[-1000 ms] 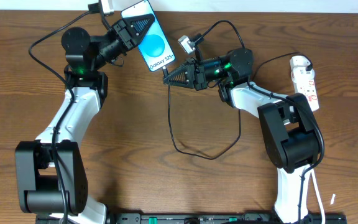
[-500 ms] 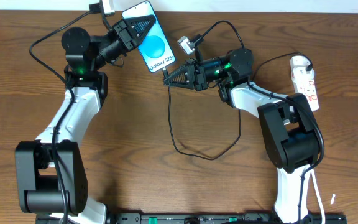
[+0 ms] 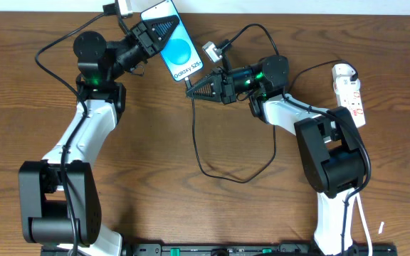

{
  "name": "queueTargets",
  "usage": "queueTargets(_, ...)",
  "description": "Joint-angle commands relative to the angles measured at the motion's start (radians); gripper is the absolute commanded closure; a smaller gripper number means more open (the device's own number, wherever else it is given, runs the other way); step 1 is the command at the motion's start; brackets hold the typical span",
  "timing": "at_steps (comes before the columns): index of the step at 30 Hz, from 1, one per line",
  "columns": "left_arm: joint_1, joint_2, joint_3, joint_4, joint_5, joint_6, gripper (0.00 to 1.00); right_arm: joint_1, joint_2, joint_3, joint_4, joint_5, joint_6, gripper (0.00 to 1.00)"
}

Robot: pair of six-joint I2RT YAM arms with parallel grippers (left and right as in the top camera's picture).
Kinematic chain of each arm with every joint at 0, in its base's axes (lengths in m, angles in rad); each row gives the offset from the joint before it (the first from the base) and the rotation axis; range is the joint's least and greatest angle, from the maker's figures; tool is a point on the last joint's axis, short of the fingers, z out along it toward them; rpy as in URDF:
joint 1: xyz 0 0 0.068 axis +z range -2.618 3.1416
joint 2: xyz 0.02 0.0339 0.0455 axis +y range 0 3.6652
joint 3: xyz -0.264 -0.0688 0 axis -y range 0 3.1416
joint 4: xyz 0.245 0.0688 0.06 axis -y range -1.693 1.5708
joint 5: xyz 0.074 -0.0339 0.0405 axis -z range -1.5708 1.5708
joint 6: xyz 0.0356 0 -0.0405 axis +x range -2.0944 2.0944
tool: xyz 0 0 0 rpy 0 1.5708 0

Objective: Plug charger to phone and switch on socket

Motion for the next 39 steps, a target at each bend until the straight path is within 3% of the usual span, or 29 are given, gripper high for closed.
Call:
queueTargets(1,-0.001,-0.015,0.003,0.013,-0.011,0.006,0.92,0.005,-0.017,0.019,0.003,0.012,0.01,0.99)
queueTargets(6,0.01,-0.015,0.003,0.013,-0.011,0.045,0.93,0.004,-0.017,0.019,0.003,0.006,0.01,0.99)
queueTargets(39,0.029,-0.015,0.003,0.002,0.085,0.023,0.93,0.003,-0.017,0.019,0.003,0.005,0.01,0.99)
